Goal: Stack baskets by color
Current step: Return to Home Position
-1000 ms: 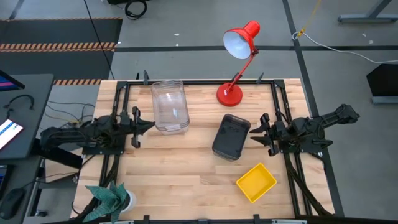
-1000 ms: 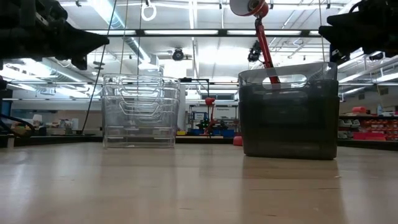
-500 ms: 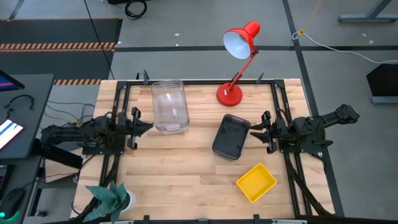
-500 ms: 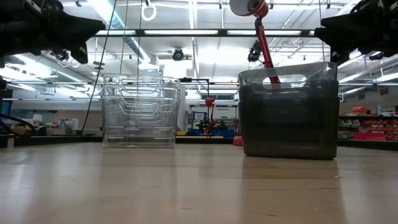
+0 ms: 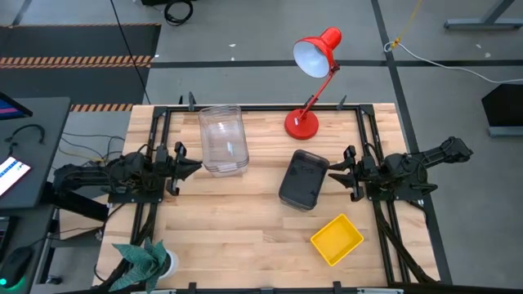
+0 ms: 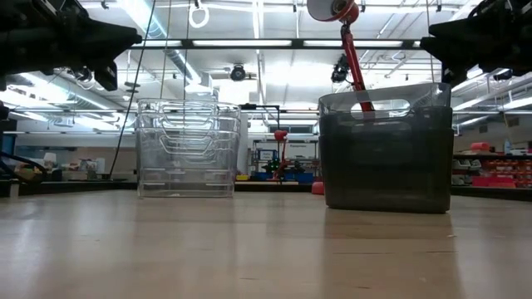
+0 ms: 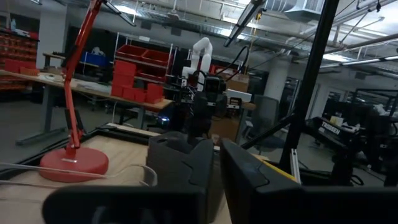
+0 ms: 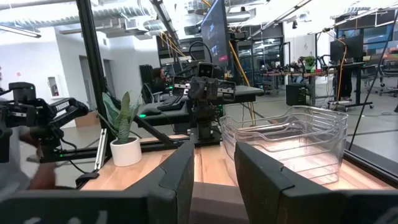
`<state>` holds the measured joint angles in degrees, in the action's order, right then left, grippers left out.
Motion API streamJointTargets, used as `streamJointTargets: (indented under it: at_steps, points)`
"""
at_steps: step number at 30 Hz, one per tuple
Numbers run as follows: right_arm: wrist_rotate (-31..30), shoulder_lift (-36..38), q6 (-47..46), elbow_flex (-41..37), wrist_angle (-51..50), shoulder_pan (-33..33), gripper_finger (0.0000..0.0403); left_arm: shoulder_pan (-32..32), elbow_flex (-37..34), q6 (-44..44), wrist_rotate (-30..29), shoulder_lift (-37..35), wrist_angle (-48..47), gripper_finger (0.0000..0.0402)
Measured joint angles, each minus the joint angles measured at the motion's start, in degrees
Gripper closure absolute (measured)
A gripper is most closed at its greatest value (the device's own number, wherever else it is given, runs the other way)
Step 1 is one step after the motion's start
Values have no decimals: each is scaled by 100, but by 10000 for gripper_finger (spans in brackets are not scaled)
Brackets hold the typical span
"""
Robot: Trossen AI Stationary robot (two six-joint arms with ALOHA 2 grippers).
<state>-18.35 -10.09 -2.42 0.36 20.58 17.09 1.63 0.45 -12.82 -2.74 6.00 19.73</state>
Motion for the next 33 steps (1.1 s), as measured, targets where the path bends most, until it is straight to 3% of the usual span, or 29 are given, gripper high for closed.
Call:
streamJointTargets:
  at_steps: [33]
  points:
    - [0,-2,-2,0,0,-1,282,0,-2,7,2,4,0,363]
